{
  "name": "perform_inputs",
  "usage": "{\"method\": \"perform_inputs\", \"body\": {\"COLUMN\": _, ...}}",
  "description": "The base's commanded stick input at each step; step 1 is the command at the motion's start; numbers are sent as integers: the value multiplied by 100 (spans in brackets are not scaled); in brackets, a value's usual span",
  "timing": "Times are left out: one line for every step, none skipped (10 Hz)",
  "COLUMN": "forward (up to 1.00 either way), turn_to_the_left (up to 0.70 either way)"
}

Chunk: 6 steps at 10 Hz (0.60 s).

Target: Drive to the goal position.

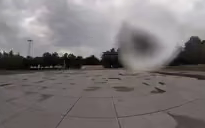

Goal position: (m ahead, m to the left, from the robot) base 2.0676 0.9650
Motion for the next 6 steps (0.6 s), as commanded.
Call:
{"method": "perform_inputs", "body": {"forward": 70, "turn_to_the_left": 0}}
{"method": "perform_inputs", "body": {"forward": 70, "turn_to_the_left": 0}}
{"method": "perform_inputs", "body": {"forward": 70, "turn_to_the_left": 0}}
{"method": "perform_inputs", "body": {"forward": 70, "turn_to_the_left": 0}}
{"method": "perform_inputs", "body": {"forward": 70, "turn_to_the_left": 0}}
{"method": "perform_inputs", "body": {"forward": 70, "turn_to_the_left": 0}}
